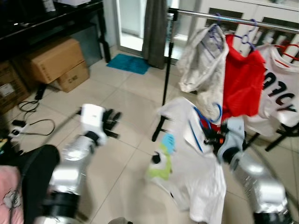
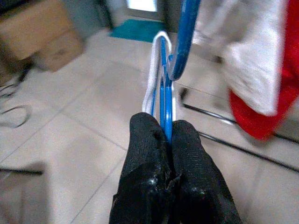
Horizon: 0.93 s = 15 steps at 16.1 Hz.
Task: Hang hanger
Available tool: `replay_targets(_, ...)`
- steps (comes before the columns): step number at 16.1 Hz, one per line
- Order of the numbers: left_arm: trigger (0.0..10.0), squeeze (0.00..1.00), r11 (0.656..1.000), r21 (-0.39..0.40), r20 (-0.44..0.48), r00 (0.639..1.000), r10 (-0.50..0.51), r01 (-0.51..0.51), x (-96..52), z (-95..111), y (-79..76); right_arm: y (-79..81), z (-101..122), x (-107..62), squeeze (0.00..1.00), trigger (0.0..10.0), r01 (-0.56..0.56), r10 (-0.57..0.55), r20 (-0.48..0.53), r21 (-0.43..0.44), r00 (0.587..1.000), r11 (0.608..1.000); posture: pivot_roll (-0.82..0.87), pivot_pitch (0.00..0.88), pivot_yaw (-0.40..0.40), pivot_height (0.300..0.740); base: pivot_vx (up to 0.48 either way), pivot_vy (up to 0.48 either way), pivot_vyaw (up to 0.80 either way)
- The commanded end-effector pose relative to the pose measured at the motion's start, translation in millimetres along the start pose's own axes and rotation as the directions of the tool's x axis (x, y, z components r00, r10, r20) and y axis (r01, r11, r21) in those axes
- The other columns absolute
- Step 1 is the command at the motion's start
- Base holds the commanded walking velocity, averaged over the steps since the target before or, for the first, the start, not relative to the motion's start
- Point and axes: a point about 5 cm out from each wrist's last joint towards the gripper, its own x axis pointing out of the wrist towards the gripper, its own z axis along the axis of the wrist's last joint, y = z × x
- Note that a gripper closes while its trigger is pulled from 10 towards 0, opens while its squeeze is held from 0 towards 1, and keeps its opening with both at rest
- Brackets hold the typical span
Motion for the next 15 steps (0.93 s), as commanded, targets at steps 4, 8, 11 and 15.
replay_targets(4,10.0,0.00,0.999,0.025,-0.022,0.999,0.031,-0.031,-4.2,-4,-4.9,6.8,8,-1.4,0.00,10.0,0.067,-0.065,0.071,-0.035,0.995,0.997,-0.11,0.000,0.001,0.740,0.000,0.000,0.00)
replay_targets(8,10.0,0.00,0.999,0.034,-0.014,0.999,0.035,-0.034,-5.0,2,-7.7,-4.8,19,-5.4,0.00,10.0,0.193,-0.195,0.173,0.024,0.966,0.981,-0.10,0.000,0.002,0.740,0.191,0.000,0.00)
replay_targets(11,10.0,0.00,0.999,0.036,-0.009,0.999,0.033,-0.033,-4.3,4,-6.6,-9.5,34,-10.8,0.00,10.0,0.222,-0.206,0.260,-0.034,0.943,0.974,-0.10,0.000,0.007,0.740,0.256,0.000,-0.22)
replay_targets(15,10.0,0.00,0.999,0.029,0.013,1.000,0.018,-0.018,1.2,14,-12.2,-5.9,34,-11.6,0.00,10.0,0.203,-0.215,0.278,0.073,0.936,0.976,-0.11,0.000,0.010,0.740,0.259,0.000,-0.80)
